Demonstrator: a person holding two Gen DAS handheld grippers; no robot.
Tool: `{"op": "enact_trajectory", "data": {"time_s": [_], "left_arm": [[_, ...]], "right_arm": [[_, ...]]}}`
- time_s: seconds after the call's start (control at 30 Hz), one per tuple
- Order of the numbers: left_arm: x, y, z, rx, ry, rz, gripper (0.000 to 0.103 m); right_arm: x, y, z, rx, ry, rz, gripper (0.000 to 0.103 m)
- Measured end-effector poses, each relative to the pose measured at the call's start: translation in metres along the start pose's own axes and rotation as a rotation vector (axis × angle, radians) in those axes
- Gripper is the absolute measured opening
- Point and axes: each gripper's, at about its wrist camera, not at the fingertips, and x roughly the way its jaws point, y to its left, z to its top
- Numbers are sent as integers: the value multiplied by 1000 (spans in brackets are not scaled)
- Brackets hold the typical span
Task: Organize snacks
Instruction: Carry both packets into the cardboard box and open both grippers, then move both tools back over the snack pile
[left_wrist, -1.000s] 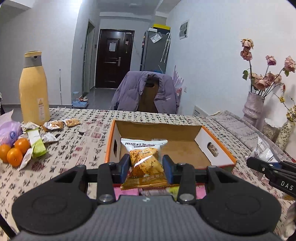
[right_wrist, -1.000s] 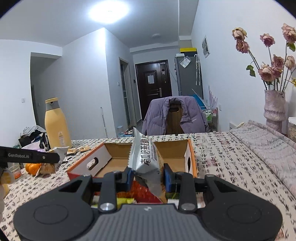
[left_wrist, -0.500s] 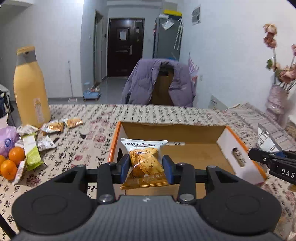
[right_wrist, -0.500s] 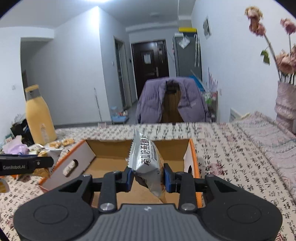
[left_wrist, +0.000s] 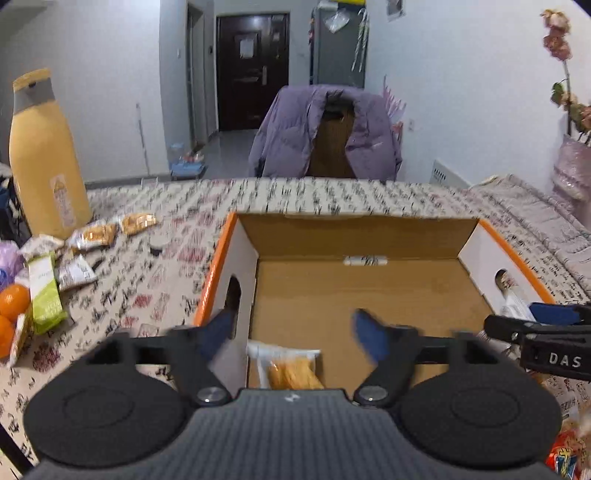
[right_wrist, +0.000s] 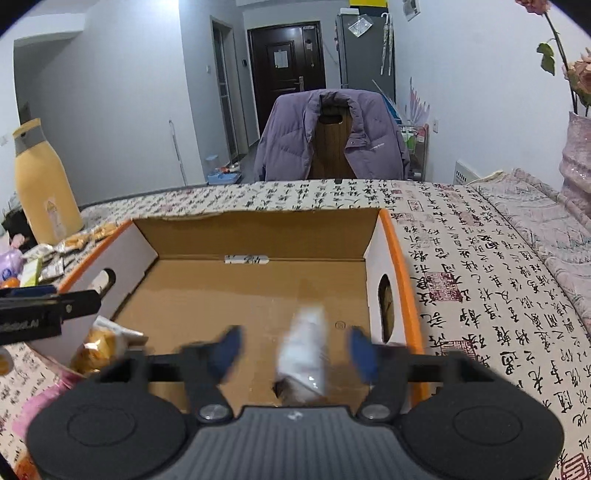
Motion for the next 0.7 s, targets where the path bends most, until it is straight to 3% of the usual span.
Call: {"op": "enact_trajectory", "data": {"time_s": [0.03,0.1,0.17,0.7], "left_arm": [[-4,-1,0,11,-16,-8,94],[-12,-2,1,19,-37,-17,103],[-19,-3,1,20,-55,-20,103],[-98,14,-43,-32,-159,-93,103]], "right_arm": [[-3,-1,1,4,-9,4,93],[-9,0,1,4,-21,10,94],[-16,1,0,-1,-32,9,103],[-107,19,-46,-78,-179,33,103]]}}
